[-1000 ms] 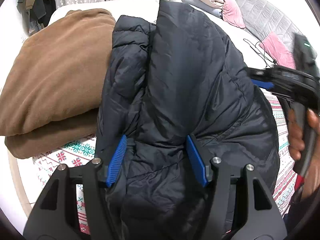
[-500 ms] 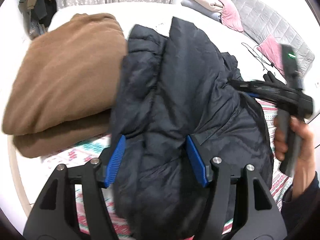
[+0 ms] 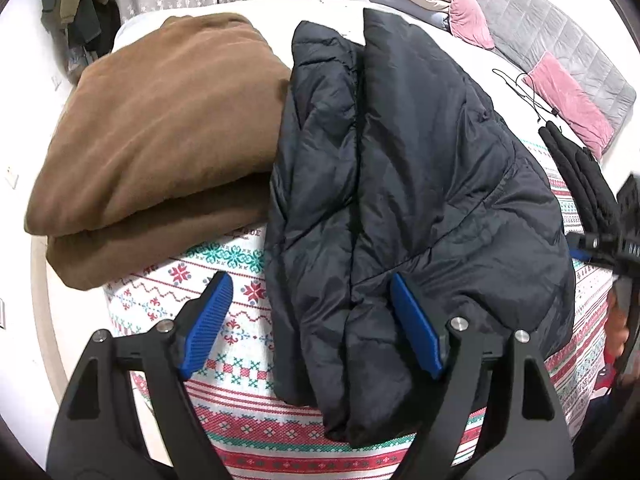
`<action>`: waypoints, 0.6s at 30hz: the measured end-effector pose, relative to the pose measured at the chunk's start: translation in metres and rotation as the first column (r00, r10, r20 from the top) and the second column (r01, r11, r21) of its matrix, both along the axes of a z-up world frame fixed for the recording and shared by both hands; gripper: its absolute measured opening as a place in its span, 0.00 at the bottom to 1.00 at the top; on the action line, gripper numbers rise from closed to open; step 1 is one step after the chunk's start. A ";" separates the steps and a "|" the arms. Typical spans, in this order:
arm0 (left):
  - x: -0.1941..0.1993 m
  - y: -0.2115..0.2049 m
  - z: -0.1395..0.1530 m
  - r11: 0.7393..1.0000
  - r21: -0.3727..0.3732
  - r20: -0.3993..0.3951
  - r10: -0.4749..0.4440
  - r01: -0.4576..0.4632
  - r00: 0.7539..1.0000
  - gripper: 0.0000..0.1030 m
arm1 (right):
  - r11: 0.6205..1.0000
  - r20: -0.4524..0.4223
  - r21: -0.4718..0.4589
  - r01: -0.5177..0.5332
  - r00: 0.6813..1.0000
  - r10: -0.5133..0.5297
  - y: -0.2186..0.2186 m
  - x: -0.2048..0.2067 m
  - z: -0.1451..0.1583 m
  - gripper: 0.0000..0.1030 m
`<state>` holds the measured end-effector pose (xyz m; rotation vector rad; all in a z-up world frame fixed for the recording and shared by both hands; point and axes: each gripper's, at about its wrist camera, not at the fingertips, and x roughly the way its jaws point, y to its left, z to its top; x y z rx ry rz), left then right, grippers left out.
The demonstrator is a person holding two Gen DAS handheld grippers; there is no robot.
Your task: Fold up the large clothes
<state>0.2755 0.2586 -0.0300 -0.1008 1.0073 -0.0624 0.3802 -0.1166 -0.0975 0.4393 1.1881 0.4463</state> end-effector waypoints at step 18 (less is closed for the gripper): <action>0.003 0.023 -0.021 0.990 -0.138 -0.056 0.015 -0.023 0.998 0.86 | 0.963 -0.043 0.265 0.050 0.998 -0.041 -0.012 -0.020 -0.041 0.83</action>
